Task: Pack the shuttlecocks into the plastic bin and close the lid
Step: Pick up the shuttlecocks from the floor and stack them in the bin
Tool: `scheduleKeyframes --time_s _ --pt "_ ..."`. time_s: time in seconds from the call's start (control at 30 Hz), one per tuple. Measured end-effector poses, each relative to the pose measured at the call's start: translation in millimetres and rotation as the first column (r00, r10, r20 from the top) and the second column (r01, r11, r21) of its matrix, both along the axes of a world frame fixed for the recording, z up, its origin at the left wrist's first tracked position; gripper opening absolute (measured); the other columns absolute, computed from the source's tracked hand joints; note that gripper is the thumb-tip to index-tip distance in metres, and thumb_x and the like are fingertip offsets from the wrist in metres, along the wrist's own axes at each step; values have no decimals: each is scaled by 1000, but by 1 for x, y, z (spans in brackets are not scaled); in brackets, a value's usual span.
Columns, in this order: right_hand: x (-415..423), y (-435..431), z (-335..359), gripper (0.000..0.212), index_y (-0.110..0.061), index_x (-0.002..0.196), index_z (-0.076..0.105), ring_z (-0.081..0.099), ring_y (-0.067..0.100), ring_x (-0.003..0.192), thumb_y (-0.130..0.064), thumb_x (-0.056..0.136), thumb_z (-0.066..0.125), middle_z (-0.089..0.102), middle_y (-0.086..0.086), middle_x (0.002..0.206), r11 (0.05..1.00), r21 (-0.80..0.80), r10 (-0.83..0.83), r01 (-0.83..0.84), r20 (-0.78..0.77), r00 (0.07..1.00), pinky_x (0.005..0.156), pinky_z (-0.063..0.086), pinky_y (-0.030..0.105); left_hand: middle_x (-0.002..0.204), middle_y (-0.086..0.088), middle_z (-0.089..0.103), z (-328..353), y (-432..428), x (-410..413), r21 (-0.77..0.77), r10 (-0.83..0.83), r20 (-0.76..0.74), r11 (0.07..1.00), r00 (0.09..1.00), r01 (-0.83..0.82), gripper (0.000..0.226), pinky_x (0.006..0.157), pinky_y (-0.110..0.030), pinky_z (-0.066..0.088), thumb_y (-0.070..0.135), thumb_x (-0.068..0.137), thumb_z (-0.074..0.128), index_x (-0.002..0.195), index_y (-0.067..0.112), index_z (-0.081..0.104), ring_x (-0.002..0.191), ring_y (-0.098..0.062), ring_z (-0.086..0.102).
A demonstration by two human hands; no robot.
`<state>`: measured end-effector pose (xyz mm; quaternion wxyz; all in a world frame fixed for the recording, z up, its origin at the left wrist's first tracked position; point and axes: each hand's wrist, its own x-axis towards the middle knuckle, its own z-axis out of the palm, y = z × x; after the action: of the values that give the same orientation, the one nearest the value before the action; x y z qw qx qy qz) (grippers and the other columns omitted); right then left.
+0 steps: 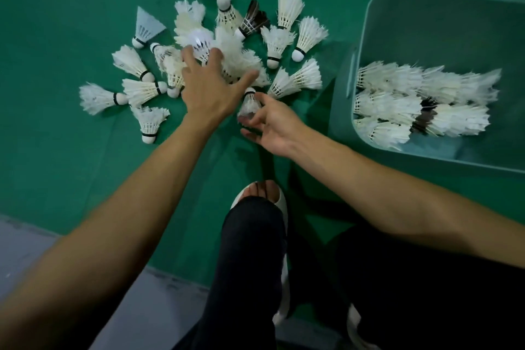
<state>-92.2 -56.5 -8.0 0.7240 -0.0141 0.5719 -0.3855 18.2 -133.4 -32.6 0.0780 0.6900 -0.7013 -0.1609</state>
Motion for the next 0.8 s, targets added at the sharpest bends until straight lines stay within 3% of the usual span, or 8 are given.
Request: scheduleKeyframes --time_s 0.07,0.17,0.3,0.37,0.47,0.63,0.73,0.8 --pt "1 3 -2 78 -21 151 42 58 22 97 19 84 37 60 8 104 999 -19 26 -29 -118 993 75 47 35 145 -17 34 -5 0 -7 -17 -8 30 1000 1000 8 58 83 -48 50 63 84 62 119 18 52 124 -38 44" --pt "4 15 1 62 -14 149 48 59 19 99 7 91 44 60 6 134 983 -63 131 -171 -413 901 81 53 34 130 -15 39 -7 -1 -9 -56 32 15 998 999 -31 37 78 -45 49 39 86 67 110 15 53 114 -35 46" --pt "-4 33 20 40 -15 128 64 63 30 111 -17 88 59 65 6 131 848 70 346 -525 -823 450 81 49 31 123 -11 39 5 7 -8 -34 65 -43 997 997 -66 38 73 -40 44 47 85 63 106 16 57 100 -33 52" --pt "-9 41 33 36 -18 123 65 64 31 108 -25 87 62 69 6 119 775 104 308 -623 -924 228 79 50 32 115 -6 36 17 18 -5 -28 107 -91 994 990 -110 40 72 -36 41 52 81 62 98 15 60 92 -28 49" --pt "-13 46 57 20 -20 110 67 65 28 96 -27 93 61 71 4 101 720 51 119 -692 -992 51 70 51 33 108 -6 39 35 38 2 -45 136 -149 988 979 -145 37 70 -32 36 53 73 61 81 17 60 94 -19 39" --pt "-31 43 109 29 -15 121 58 60 20 77 -22 94 65 62 -1 85 699 -59 -81 -713 -997 4 63 44 30 104 -6 38 60 60 -5 -97 116 -341 983 933 -157 42 73 -30 43 54 69 59 78 13 59 95 -21 42" --pt "-67 44 137 41 -11 120 50 63 20 78 -18 86 71 59 -2 87 764 -193 -156 -616 -981 114 65 53 35 105 -5 36 80 63 -23 -199 43 -421 970 906 -138 43 77 -22 42 51 73 64 85 10 63 95 -17 46" --pt "-103 49 150 39 -12 112 52 65 16 82 -17 81 76 60 -2 93 819 -295 -216 -492 -953 212 65 58 33 106 -5 37 95 66 -43 -283 -64 -465 956 883 -79 42 78 -11 38 44 76 68 87 5 63 92 0 43"
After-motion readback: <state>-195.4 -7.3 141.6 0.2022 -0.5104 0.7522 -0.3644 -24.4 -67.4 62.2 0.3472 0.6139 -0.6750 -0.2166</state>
